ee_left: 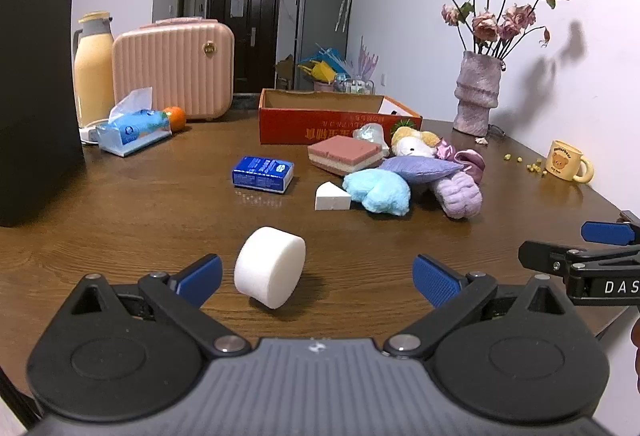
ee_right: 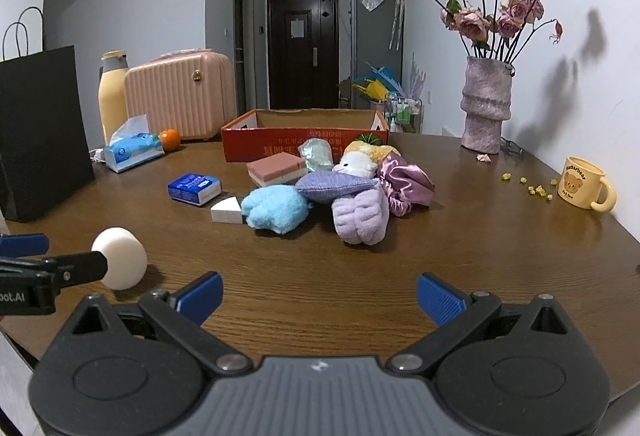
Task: Organize soft objects
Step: 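Move the left gripper onto the white round sponge and close it, then reach the right gripper to the lilac fuzzy plush and grasp it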
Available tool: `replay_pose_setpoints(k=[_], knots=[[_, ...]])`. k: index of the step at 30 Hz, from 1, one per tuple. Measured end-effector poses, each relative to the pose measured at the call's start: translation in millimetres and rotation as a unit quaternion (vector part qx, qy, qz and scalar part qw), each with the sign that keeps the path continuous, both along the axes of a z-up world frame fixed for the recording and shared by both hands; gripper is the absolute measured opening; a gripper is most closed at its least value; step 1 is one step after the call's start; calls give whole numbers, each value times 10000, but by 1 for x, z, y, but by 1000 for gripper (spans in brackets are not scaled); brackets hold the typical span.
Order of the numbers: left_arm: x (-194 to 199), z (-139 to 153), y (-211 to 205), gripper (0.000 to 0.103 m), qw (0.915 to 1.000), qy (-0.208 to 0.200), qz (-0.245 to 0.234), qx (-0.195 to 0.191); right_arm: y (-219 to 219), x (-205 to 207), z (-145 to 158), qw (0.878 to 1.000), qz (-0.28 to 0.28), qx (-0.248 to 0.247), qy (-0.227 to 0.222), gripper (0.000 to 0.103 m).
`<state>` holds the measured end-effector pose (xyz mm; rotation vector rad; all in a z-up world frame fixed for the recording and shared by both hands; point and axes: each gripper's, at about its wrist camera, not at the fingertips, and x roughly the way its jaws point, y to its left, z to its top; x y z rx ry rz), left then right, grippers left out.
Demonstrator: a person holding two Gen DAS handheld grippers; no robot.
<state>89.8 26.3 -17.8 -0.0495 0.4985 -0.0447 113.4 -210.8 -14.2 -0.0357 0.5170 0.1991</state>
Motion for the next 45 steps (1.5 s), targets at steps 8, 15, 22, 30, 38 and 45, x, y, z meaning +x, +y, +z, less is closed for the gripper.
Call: replay_pose_setpoints(k=[8,15,22,30,38,45], knots=[[24,-9,8,103,9997,229,-6,-57,7,23,-7,9998,9,-32,192,103],[43,-17,14,103,9992,396,11,-84,15,44,-14,9992,35,-60,383,103],[65,-27,22,103,9985,545,6,-110,23,64,-23,9984,53,-29,567,103],[83,-36,28,89,9975,688,11,-145,32,83,-31,9973,73,-56,735,103],[92,-45,32,30,9954,899,-123,-296,36,92,-36,9963,137,-65,850,103],[91,-43,33,30,9954,851,-184,-393,36,95,-36,9962,158,-45,853,103]])
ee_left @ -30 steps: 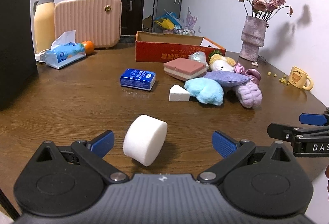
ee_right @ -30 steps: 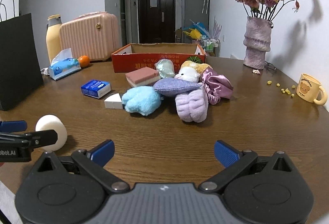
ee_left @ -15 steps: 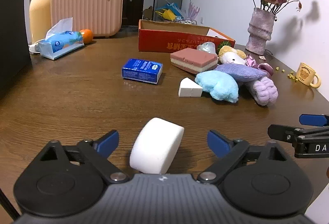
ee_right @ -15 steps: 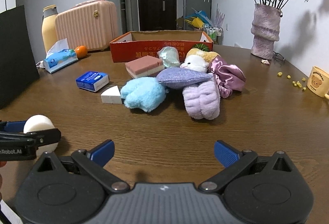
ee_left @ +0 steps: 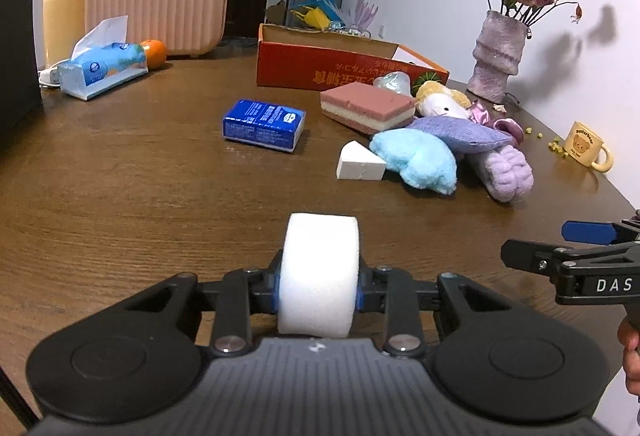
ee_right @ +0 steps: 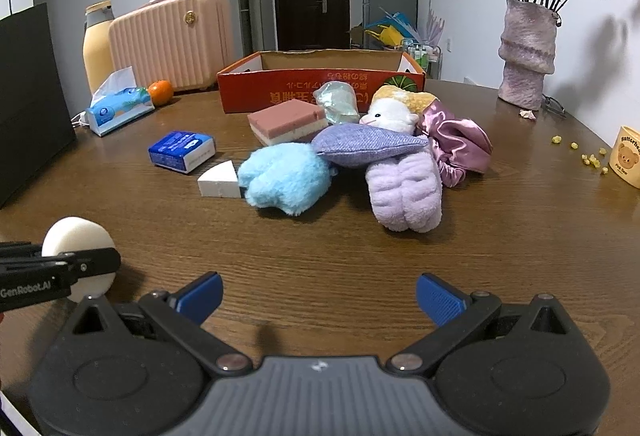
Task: Organize soft objects
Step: 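Reach the right gripper to the lilac fuzzy plush and grasp it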
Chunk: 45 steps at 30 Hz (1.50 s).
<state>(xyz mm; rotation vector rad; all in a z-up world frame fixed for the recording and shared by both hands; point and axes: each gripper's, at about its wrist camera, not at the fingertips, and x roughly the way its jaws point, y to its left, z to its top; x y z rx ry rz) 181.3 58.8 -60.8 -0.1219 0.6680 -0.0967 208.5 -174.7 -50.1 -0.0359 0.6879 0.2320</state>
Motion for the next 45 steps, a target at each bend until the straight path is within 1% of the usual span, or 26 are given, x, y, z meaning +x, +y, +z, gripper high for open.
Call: replay_pose_setpoints(k=[13,24,37,45], knots=[[8,17,-19,30,9996,-227,-58,182,-15,9,4,9999,-21,-2,-132,103],[23,30,-41,30,9986,-389,-104,330,-30,33,9,9993,-16,-102,-357,103],[57,37,-66,30,9985,-372,-36,408,-46,71,7,9989,37,-174,-434,103],[75,35,-80,30,9983,-323,-57,481,-51,92,2,9986,81,-267,-440,103]])
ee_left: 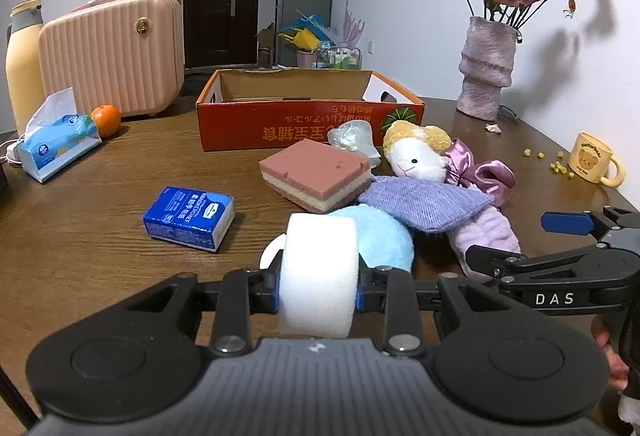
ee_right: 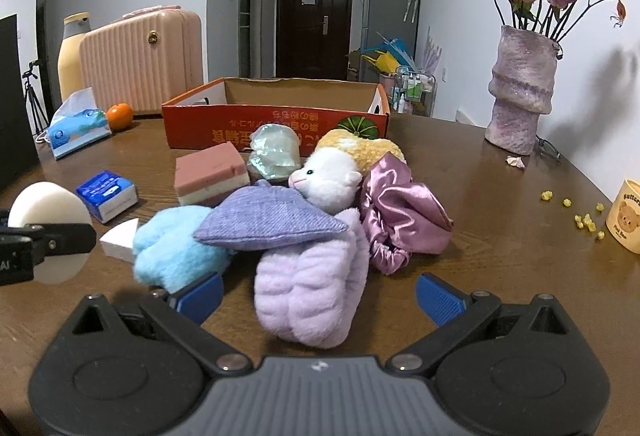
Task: Organize soft objects
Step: 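Reach the right gripper to the lilac fuzzy plush and grasp it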
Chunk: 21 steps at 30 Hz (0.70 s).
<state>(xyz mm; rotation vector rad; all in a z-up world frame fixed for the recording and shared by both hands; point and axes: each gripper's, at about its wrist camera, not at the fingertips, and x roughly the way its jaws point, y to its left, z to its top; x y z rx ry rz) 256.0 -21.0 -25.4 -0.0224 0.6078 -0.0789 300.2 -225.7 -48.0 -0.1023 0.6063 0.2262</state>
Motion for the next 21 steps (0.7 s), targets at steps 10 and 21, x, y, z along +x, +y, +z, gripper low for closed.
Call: replay_pose_setpoints(k=[10,21], knots=[[19,-5,-6,30,10000,40,24,-5,4,20,-12,9997,98,153,145,96],[27,-12,-4,30,9999,107,28,-92,4,30,-26,9995,-5,64,305,56]])
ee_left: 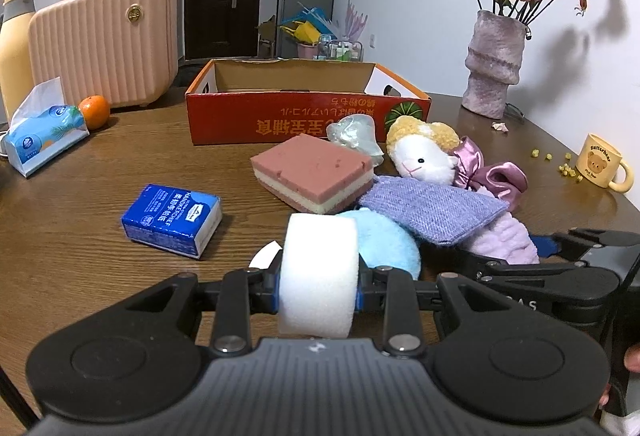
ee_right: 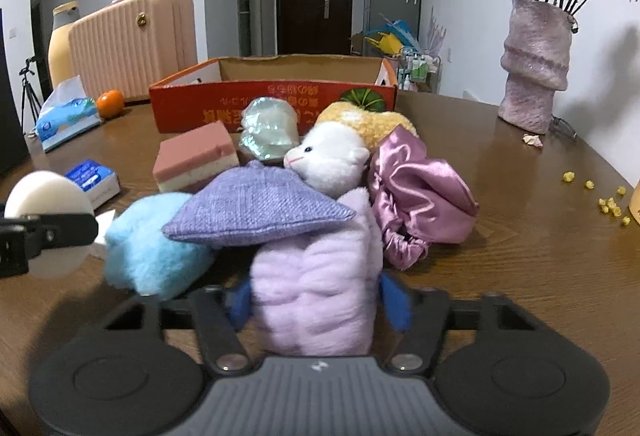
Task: Organize soft objects
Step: 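Reach the right gripper to the lilac fuzzy plush and grasp it, then carry the lilac plush right over the box while the left carries the sponge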
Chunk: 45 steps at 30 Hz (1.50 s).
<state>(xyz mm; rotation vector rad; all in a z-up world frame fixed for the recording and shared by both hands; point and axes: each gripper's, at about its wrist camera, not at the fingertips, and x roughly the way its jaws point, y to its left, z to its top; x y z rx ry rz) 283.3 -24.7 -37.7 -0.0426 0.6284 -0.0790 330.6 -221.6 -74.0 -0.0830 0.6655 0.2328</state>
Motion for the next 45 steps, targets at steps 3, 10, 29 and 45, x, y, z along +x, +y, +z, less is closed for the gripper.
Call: replay_pose_setpoints(k=[3,10,29,45], knots=[[-1,0,1,30,10000,-37,0,-24,-4,-3,3,9999,3,105,-97,46],[-5,4,4,30,9999,-141,51,-56,-14,-9,8,9988,-45,395,-276,37],[-19,33,14,30,9980,-591,235,-17,-20,-42,46,9901,-47,703,-1212,34],[-3,66,12,30,9947,-1009,187,-86,-12,-31,85,9798,-18,800,-1834,34]])
